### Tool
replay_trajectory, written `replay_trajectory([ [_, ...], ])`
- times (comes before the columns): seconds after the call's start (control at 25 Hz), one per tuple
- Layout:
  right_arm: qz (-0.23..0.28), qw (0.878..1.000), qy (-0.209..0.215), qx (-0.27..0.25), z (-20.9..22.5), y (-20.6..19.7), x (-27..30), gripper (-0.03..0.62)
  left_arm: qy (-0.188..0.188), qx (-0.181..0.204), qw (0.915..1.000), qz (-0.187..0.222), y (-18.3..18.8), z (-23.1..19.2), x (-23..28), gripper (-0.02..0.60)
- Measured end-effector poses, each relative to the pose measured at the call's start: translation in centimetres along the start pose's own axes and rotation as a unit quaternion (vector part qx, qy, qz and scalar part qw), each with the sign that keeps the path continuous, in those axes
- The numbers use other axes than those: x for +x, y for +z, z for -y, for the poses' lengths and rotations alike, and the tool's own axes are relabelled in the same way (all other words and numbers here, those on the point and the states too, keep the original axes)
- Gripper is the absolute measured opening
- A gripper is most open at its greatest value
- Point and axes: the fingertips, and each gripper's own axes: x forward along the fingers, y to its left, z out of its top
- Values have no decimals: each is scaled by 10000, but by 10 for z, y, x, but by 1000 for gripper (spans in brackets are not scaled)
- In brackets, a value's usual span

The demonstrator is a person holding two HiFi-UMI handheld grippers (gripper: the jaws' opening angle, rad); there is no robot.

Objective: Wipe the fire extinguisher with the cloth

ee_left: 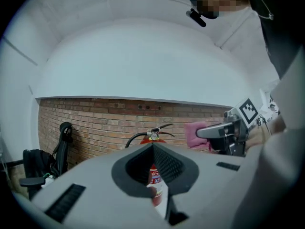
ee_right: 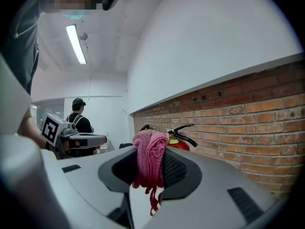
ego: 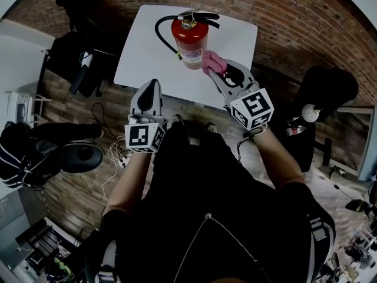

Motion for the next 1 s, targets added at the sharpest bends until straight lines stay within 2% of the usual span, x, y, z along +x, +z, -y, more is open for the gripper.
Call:
replay_trajectory([
  [0.2, -101, 9992, -12, 377, 7, 5, 6, 124, -118, 13, 9999, 2, 16, 3, 2, 8],
  [0.4, -169, 9990, -217, 365, 7, 4, 11, 124, -267, -21, 9996, 115, 22, 1, 14, 8],
  [0.68, -400, 9979, -307, 413, -20, -11, 23, 124, -427, -89, 9990, 60, 19, -18, 11, 8],
  [1.0, -416, 9975, -393, 405, -32, -9, 36, 124, -579, -77, 9982, 162, 27, -32, 16, 8],
])
